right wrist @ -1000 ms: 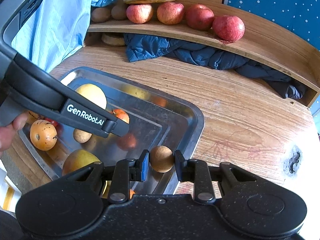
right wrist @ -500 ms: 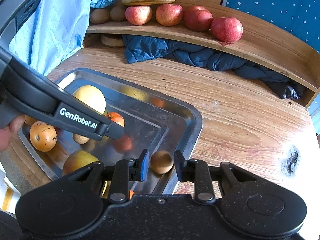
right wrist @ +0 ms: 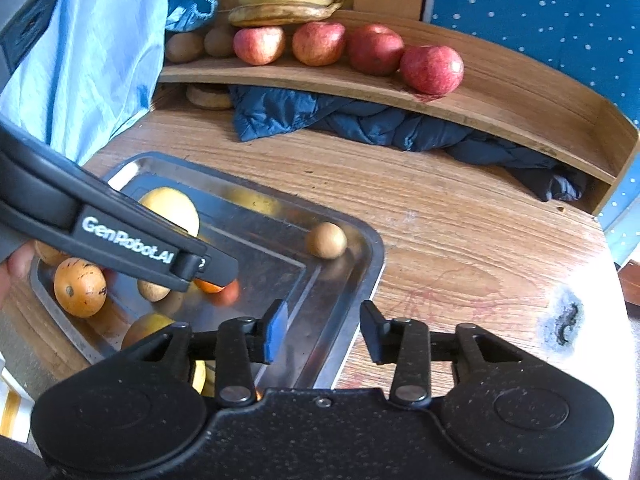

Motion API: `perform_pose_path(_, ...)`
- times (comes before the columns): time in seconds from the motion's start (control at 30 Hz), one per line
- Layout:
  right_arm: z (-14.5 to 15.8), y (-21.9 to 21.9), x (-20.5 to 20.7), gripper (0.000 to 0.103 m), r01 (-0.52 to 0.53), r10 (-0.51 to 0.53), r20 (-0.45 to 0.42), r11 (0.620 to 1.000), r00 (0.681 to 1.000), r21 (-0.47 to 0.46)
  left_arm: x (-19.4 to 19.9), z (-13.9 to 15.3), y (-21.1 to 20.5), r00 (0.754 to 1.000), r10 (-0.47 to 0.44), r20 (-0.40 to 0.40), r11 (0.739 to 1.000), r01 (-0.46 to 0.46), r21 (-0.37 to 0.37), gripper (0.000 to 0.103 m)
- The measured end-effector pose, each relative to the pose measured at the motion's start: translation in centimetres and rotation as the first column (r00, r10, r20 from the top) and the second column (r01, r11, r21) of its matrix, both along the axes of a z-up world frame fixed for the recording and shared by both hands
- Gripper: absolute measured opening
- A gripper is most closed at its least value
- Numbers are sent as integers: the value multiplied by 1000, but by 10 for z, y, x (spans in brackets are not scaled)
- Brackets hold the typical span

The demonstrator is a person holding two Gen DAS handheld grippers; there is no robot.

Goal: Organize fruits

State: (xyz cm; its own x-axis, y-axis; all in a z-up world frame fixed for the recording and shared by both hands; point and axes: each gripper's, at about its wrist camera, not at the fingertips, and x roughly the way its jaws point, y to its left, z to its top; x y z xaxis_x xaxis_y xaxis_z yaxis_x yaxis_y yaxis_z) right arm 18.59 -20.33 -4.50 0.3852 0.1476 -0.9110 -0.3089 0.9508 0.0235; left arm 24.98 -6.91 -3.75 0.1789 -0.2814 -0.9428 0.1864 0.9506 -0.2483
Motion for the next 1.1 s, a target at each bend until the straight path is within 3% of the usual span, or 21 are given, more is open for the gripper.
perform_pose_path(0.33, 10, -1, 3, 65, 38, -37, 61, 999, 997, -16, 0, 20, 7, 998, 24, 64, 1000, -23, -14, 64)
perform_pose_path(0.5, 14, 4, 6, 77, 46, -46, 84, 999, 995, -6, 1, 29, 15, 993, 54, 103, 999, -55, 0, 80)
perform_pose_path(0.73, 17, 9, 18, 90, 65, -63, 99, 998, 993, -13, 9, 35, 31, 987, 92, 131, 995, -97, 31, 88)
perform_pose_path(1.1, 27, 20, 33, 100, 86, -84, 148, 996, 985, -7, 12, 51, 66, 954, 163, 252, 973, -197, 117, 102)
